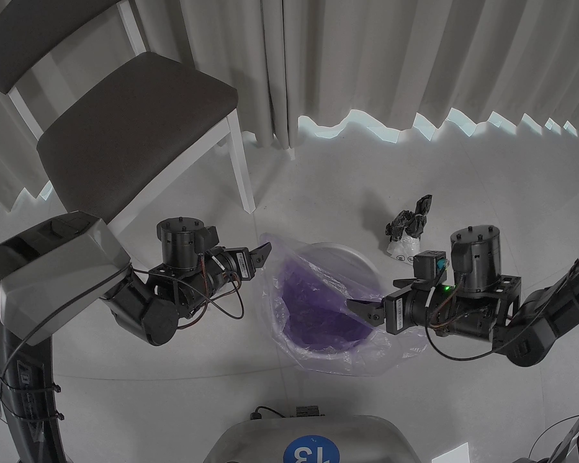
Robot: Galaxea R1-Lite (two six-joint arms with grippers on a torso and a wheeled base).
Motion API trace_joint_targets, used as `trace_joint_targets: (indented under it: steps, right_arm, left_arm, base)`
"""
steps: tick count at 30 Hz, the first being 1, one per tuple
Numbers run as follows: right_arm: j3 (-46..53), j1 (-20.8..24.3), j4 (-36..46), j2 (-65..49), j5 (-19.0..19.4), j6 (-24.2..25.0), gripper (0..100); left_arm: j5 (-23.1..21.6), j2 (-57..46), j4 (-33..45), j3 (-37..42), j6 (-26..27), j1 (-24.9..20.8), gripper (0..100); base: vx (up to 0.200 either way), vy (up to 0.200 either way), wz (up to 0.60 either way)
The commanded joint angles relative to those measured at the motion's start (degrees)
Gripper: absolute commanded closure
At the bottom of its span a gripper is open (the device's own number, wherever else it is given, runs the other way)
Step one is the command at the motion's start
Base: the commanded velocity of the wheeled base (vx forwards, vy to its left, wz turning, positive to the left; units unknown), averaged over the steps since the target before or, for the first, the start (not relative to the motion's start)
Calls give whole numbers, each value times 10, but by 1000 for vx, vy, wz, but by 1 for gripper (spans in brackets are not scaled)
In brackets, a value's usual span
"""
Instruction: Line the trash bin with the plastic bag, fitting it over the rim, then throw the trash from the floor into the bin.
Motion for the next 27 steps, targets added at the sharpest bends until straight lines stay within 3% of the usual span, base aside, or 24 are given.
trace_joint_targets:
  steps: [1,11,21,27]
  right_arm:
    - [18,12,-57,79,-1,-18,0]
    - [18,43,-70,100,-10,-26,0]
    - [19,40,-71,91,-17,-26,0]
    - [19,35,-71,66,-17,-26,0]
  left_arm:
    - [8,-22,3,26,9,-6,0]
    - [21,52,5,-12,29,0,0]
    - [40,126,73,-133,48,11,0]
    - [41,126,80,-147,48,9,0]
  base:
    - [0,0,0]
    - [0,0,0]
    - [0,0,0]
    - [0,0,0]
